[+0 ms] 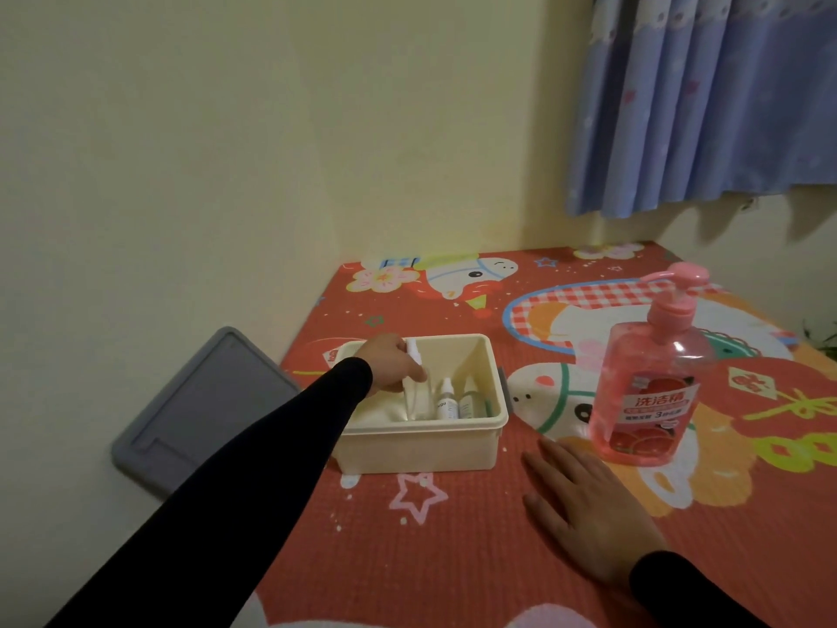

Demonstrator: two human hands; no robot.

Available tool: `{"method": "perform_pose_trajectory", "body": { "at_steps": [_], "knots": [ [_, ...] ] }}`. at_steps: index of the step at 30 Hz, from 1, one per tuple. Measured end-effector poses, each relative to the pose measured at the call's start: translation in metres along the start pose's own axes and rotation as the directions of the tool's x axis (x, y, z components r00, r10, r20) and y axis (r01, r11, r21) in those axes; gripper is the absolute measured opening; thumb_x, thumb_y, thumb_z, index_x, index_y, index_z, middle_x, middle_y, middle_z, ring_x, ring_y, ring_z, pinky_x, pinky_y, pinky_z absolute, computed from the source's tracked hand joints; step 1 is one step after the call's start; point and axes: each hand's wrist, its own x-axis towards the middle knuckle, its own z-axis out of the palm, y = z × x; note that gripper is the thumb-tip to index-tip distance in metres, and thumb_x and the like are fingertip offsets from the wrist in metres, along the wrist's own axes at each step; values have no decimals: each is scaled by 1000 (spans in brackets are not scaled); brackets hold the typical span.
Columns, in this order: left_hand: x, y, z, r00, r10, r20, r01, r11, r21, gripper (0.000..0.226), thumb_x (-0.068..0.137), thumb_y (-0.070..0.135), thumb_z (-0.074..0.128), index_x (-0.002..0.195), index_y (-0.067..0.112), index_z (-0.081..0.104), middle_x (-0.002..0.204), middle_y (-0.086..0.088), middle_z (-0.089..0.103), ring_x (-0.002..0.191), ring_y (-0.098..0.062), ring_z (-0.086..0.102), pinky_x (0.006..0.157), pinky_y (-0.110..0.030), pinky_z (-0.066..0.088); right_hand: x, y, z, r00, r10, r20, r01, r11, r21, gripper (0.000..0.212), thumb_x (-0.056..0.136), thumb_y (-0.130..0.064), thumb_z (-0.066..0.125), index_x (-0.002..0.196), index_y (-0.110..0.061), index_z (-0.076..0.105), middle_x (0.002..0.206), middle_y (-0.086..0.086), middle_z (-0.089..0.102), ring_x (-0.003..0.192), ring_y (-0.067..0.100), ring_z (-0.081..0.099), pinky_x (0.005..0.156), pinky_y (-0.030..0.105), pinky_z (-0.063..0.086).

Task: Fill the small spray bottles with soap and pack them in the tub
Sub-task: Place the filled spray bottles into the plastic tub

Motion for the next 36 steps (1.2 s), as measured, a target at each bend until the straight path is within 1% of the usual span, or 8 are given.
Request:
{"method": "perform_pose_trajectory", "body": {
  "at_steps": [3,7,10,18,23,27,32,36],
  "knots": [
    [6,0,4,997,-52,63,51,999,16,22,77,1,74,80,9,54,93,-16,64,85,-29,66,81,-41,58,0,-2,-3,1000,3,7,-3,1000,9,93,68,-72,-16,152,-39,9,162,-10,4,148,10,-1,116,27,-7],
    [16,-2,6,986,-132,98,128,991,42,19,79,1,74,82,8,56,86,-11,58,69,-21,59,67,-31,58,0,-2,-3,1000,5,12,-5,1000,6,90,70,-71,-15,151,-40,7,162,-11,3,148,9,-2,115,26,-8],
    [19,-2,8,979,-173,103,167,984,70,17,79,3,75,81,8,59,84,-9,56,65,-19,55,59,-28,56,0,-3,-4,1000,5,9,-5,1000,-1,87,72,-70,-12,151,-40,7,162,-11,2,148,8,-3,113,25,-10],
    [21,3,16,959,-249,133,228,961,156,12,84,3,70,80,5,59,78,-9,54,58,-18,54,56,-27,54,-1,-3,-4,1000,-3,7,3,1000,-12,96,65,-72,-21,152,-39,6,162,-10,2,148,9,-3,112,24,-11],
    [26,-1,22,955,-273,117,245,946,213,12,85,6,70,84,2,58,77,-12,53,56,-22,54,66,-34,57,0,-2,-2,1000,1,17,-1,1000,-8,93,67,-71,-19,151,-41,5,162,-11,0,148,9,-5,113,25,-12],
    [28,-5,24,956,-276,100,250,944,214,27,89,4,63,114,-7,59,98,-22,61,65,-28,61,84,-44,58,1,-2,-2,1000,4,18,-4,1000,-6,89,70,-71,-17,151,-41,4,162,-11,-1,148,9,-5,113,25,-12],
    [28,-2,24,962,-257,92,231,947,223,32,92,4,58,123,-5,56,116,-28,62,68,-31,64,85,-44,58,1,-1,-1,1000,1,14,-1,1000,-6,87,72,-72,-14,151,-41,5,162,-12,0,148,9,-4,113,25,-12],
    [25,-1,27,965,-247,89,215,939,270,31,93,4,57,121,-8,57,114,-27,63,64,-28,62,85,-42,58,2,-1,-2,1000,3,10,-3,1000,5,86,73,-71,-13,151,-41,5,162,-12,-1,148,9,-4,112,24,-12]
  ]
}}
